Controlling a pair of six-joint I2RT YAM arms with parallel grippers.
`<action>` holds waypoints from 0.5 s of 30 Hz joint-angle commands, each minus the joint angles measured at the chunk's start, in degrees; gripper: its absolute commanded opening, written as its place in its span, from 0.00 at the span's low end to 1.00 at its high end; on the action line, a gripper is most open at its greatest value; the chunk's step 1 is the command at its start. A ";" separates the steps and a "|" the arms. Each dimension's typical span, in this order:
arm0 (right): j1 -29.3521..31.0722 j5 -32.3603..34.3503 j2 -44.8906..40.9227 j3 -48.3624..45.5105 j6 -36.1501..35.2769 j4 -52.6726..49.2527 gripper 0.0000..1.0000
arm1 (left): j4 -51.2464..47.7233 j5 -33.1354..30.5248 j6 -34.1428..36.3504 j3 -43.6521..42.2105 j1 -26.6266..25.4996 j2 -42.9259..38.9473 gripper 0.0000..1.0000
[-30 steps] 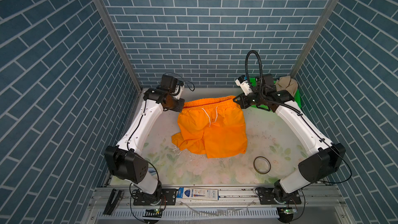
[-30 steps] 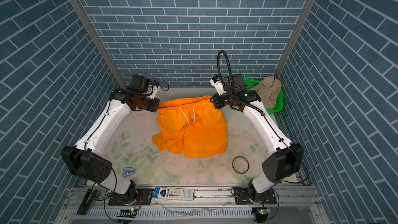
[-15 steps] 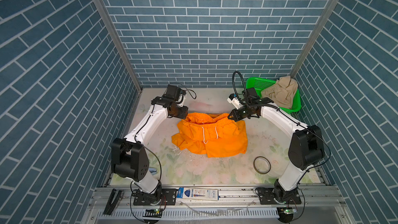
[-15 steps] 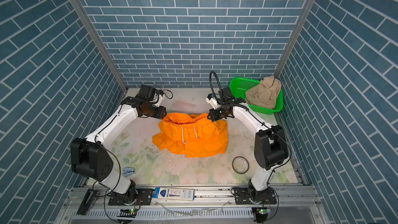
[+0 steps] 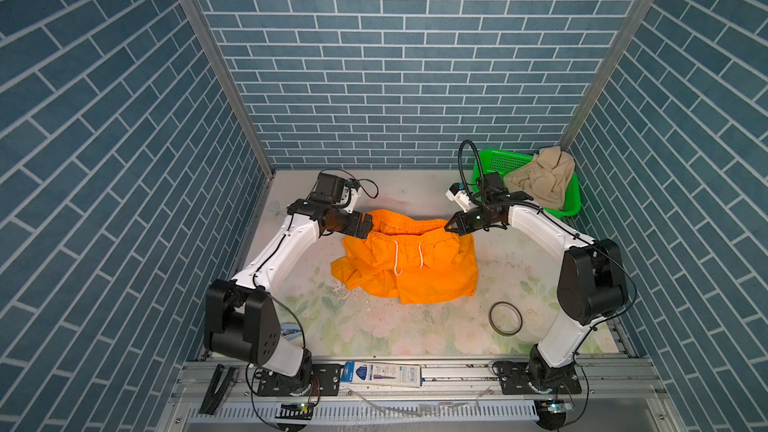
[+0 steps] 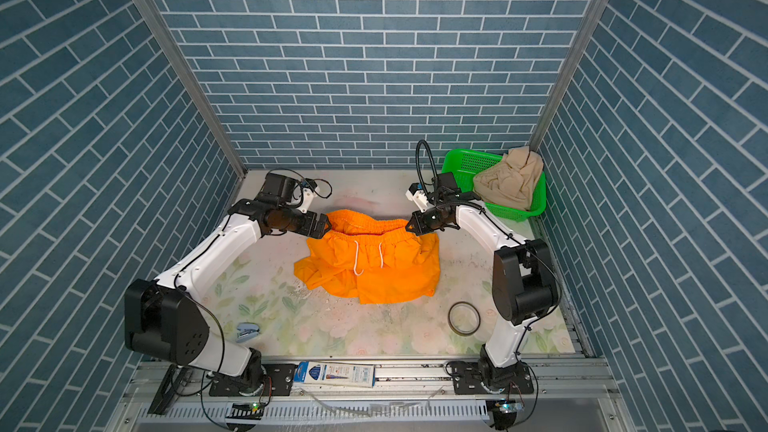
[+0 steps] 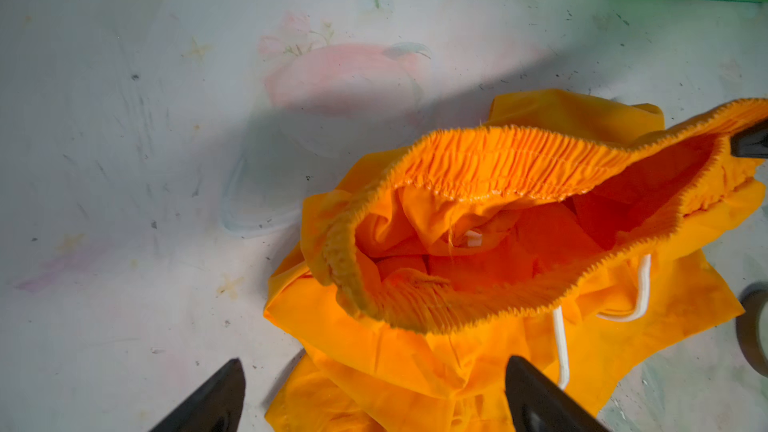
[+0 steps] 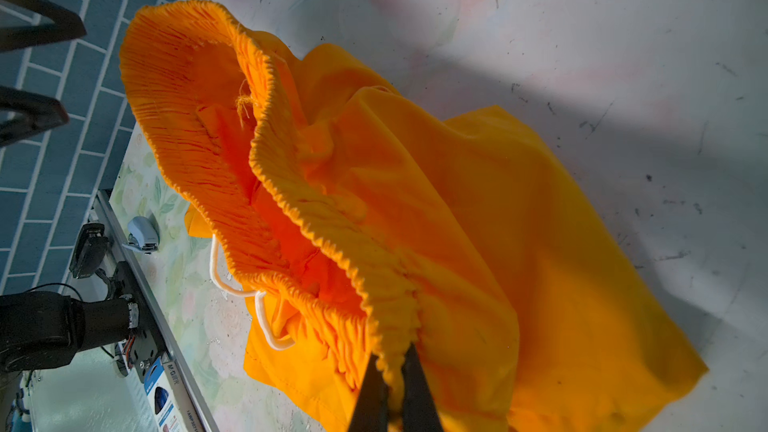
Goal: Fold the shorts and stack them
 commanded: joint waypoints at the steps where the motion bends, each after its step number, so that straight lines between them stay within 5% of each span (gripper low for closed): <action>1: -0.85 -2.43 -2.49 -0.43 -2.01 0.12 0.00 | 3.76 3.79 1.20 -1.96 1.82 -1.86 1.00; 15: -0.90 -6.01 -3.32 -1.78 -0.43 2.82 0.00 | 7.56 9.69 8.74 2.91 3.56 12.99 0.96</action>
